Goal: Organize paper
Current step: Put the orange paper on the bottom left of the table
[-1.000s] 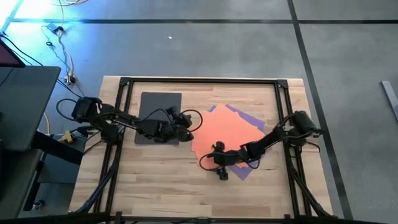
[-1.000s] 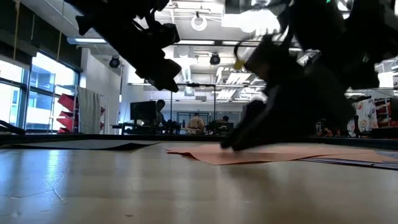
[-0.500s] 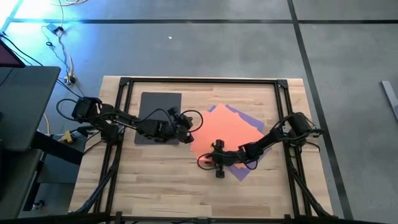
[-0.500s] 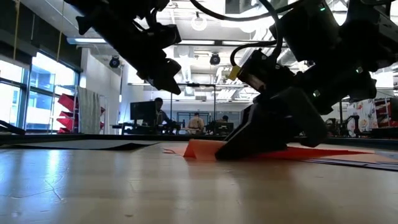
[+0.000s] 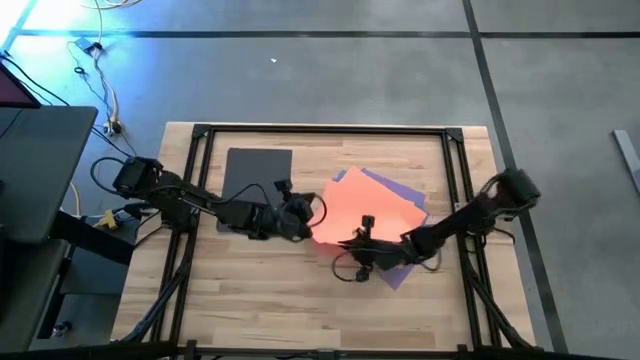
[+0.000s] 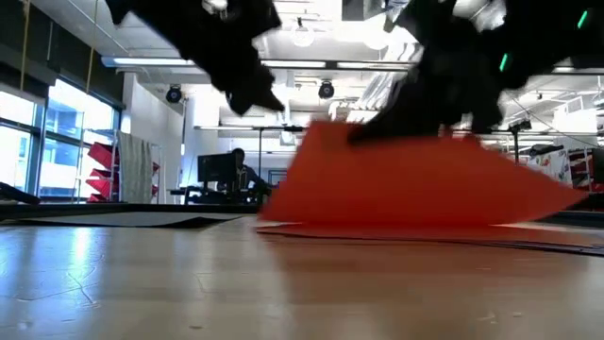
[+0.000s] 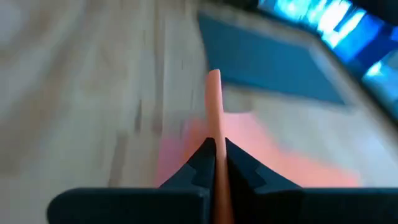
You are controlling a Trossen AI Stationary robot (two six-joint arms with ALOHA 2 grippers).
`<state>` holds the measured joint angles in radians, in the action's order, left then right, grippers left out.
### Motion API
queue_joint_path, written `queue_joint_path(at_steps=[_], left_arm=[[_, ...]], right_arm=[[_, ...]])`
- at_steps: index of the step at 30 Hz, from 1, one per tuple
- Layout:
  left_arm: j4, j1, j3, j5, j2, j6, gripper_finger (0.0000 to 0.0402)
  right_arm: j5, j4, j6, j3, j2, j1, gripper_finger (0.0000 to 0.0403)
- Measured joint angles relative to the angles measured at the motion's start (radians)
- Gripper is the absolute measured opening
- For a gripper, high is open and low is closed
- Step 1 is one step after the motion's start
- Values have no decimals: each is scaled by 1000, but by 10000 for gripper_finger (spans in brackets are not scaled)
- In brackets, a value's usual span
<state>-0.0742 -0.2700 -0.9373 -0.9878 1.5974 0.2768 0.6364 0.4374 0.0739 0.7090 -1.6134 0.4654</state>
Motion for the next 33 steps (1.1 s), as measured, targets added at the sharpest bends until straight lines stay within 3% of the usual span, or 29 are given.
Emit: queue_joint_path(at_steps=[2, 5, 7, 9, 12, 16, 24, 33], left_arm=[[1, -44, -26, -81, 0, 67, 1], [1, -112, -73, -285, 0, 177, 1], [0, -158, -108, -399, 0, 250, 1], [0, -200, -138, -460, 0, 293, 1], [-1, -260, -174, -494, 0, 311, 1], [3, -321, -181, -491, 0, 316, 1], [2, -370, -182, -543, 0, 374, 1], [6, -474, -182, -584, 0, 458, 1]], right_arm=[[0, 1, 41, 1, 54, 38, 0], [-63, 34, 89, 1, 98, 81, 0], [-146, 88, 131, 1, 98, 101, 0], [-296, 159, 199, 1, 72, 106, 0], [-465, 331, 301, 5, -5, 103, 0], [-579, 418, 363, 101, -146, 82, 0], [-701, 241, 392, 456, -461, 34, 0], [-845, -16, 601, 821, -662, -7, 0]])
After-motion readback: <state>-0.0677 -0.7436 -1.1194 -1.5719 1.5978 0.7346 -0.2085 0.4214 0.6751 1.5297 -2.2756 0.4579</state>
